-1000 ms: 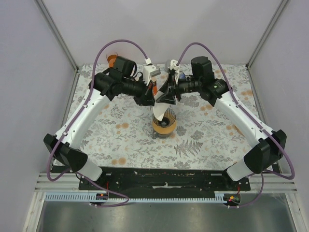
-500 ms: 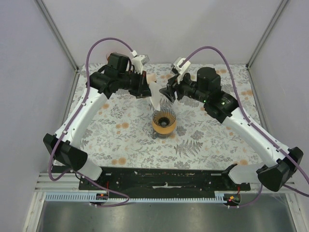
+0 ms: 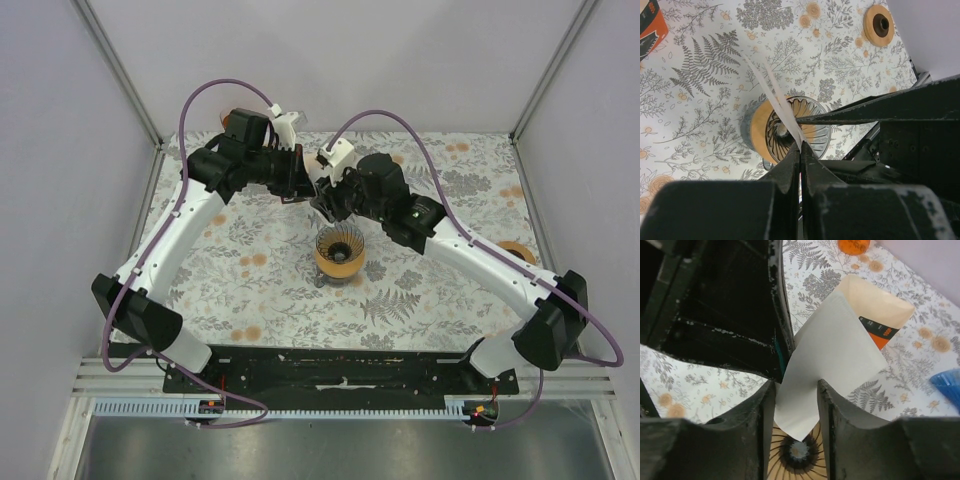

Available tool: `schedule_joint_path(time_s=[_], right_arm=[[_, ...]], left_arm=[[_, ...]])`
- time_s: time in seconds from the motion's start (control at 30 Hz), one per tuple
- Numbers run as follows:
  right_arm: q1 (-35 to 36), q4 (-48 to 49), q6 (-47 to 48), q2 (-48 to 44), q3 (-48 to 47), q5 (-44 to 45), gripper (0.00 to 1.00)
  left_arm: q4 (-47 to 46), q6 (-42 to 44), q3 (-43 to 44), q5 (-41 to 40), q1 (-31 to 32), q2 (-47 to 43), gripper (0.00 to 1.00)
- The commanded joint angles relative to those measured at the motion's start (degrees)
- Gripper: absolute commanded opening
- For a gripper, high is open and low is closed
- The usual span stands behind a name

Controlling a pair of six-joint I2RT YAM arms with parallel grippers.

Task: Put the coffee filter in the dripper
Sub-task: Place the coffee filter in the coffee dripper.

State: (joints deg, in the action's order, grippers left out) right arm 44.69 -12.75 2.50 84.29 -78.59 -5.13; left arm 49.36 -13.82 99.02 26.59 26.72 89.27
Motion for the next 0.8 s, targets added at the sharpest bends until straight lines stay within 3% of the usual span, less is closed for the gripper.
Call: schedule_joint_path(time_s=[0.0,0.13,0.23,0.33,0.5,0.77], right_arm=[[0.23,2.03,-1.89,0.26,-3.68,4.76,0.37],[0.23,1.85,-1.54,0.0,-3.5,6.88,0.23],[0.23,1.68,-1.01,-0.35,-3.07,6.62,0.22],[0.14,1.5,-0.66,-0.97,-2.45,6.79,0.29],[-1.0,1.42,-0.92,-1.94,-2.01,5.3,0.26],[-3.9,1.5,-2.06,-2.81,-1.92,-4.0,0.28]], left_arm=[[-1.82,-1.91,1.61,0.13,-0.09,-0.15,0.02],[-1.9,-1.38,1.17,-0.13,0.0,-0.15,0.02],[-1.9,-0.59,1.09,-1.18,0.0,-0.24,0.02],[-1.82,0.02,1.0,-2.5,0.0,-0.33,0.02],[-1.82,0.73,1.17,-2.94,0.0,-0.59,0.02],[-1.55,1.87,0.82,-4.17,0.0,-1.12,0.02]])
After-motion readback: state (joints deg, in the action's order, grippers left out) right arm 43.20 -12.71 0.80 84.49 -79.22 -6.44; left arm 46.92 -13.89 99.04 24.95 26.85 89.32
